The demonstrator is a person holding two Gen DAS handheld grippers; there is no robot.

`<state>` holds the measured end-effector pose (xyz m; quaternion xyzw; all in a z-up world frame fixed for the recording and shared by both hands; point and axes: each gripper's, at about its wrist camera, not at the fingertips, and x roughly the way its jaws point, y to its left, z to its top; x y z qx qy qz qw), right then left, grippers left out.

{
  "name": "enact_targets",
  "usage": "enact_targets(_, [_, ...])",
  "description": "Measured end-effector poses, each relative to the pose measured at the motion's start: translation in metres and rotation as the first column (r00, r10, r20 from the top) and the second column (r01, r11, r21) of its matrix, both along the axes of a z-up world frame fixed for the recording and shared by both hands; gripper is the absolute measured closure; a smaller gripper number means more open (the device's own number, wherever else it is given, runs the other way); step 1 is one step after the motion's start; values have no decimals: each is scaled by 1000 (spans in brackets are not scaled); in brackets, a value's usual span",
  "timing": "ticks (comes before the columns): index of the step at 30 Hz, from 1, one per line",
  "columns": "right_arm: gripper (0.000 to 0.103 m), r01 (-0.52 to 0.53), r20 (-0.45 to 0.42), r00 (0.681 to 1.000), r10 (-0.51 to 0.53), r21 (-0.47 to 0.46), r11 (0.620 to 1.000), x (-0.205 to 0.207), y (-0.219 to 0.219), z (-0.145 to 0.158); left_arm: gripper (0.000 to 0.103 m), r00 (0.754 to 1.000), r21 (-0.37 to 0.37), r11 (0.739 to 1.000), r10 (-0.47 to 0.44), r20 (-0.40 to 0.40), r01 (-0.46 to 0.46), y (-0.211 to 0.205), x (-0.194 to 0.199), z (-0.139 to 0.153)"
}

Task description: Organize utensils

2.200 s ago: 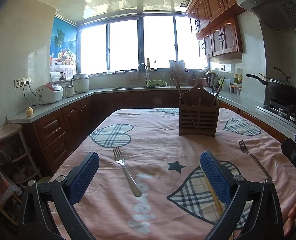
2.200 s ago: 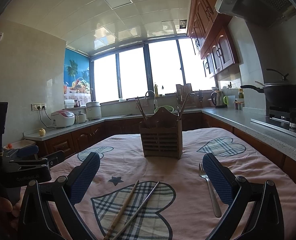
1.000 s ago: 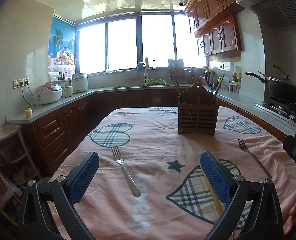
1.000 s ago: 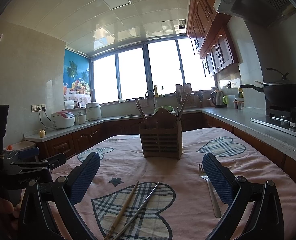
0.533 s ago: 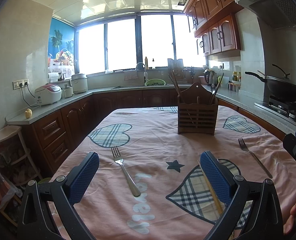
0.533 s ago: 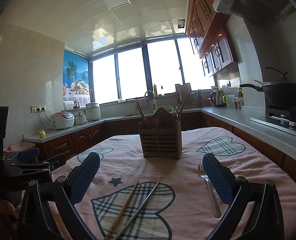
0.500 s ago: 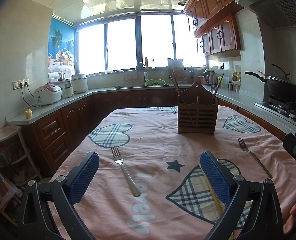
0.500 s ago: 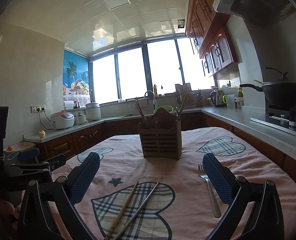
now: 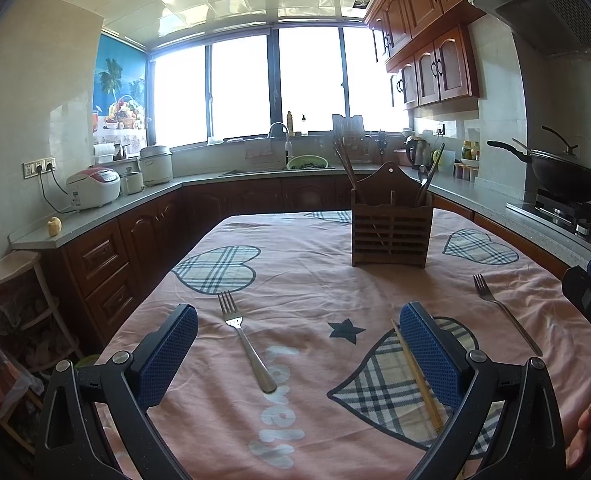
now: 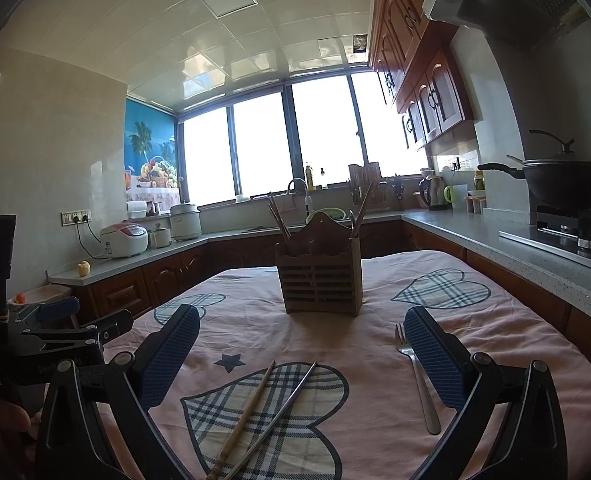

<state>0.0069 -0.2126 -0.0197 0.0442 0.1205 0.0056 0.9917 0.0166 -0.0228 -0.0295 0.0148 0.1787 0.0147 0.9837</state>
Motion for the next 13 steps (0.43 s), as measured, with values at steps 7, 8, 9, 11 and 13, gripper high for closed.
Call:
enact_targets(7, [0, 4, -13, 1000, -4, 9, 1000, 5, -1, -2, 1, 1000, -2, 1000, 2, -6, -2, -1, 3, 3])
enact_targets(8, [0, 5, -15, 1000, -5, 11, 1000, 5, -1, -3, 1, 1000, -4, 1000, 1, -7, -1, -1, 3, 4])
enact_targets(9, [0, 6, -16, 1000, -6, 13, 1000, 6, -2, -3, 1, 1000, -6, 1000, 0, -7, 0, -1, 4, 4])
enact_targets(11, [0, 8, -18, 1000, -8, 15, 1000, 6, -2, -3, 1, 1000, -6, 1000, -1, -9, 1, -1, 5, 5])
enact_targets(13, [0, 12, -20, 1000, -12, 13, 1000, 8, -3, -3, 1, 1000, -10, 1000, -8, -8, 8, -1, 5, 7])
